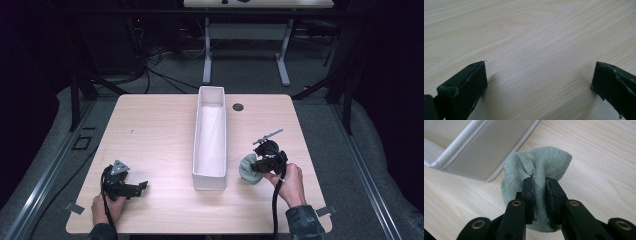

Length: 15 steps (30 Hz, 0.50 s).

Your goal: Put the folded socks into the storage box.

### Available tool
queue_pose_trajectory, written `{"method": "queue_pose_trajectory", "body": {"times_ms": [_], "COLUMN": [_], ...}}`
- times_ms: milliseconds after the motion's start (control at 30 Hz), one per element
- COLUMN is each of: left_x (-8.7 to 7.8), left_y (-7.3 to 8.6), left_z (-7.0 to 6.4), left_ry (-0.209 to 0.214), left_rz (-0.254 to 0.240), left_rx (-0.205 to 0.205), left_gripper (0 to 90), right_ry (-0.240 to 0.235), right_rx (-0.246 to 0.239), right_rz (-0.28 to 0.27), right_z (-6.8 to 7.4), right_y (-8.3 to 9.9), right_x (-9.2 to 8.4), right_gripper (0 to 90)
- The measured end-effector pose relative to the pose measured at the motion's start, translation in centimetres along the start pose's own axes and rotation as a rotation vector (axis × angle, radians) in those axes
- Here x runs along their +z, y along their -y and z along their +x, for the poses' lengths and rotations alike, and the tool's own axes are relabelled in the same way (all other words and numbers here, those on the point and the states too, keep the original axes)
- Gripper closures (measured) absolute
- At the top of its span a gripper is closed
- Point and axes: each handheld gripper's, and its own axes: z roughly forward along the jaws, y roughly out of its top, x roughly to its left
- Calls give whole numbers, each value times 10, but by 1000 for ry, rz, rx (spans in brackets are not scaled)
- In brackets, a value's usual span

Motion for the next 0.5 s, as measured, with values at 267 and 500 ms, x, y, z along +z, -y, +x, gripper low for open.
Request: {"method": "queue_pose_trajectory", "body": {"times_ms": [267,500], "left_x": [0,0], "left_y": [0,0], "left_z": [0,0], "left_ry": [-1,1], "left_rz": [0,0], "left_rx": [1,0], "left_gripper": [0,0], "right_ry": [9,17], "right_rx": [-8,-12], "right_rz": [-27,-33], "right_z": [0,0], "right_y": [-8,-13], "right_x": [-14,-21], "right_gripper": [782,782]}}
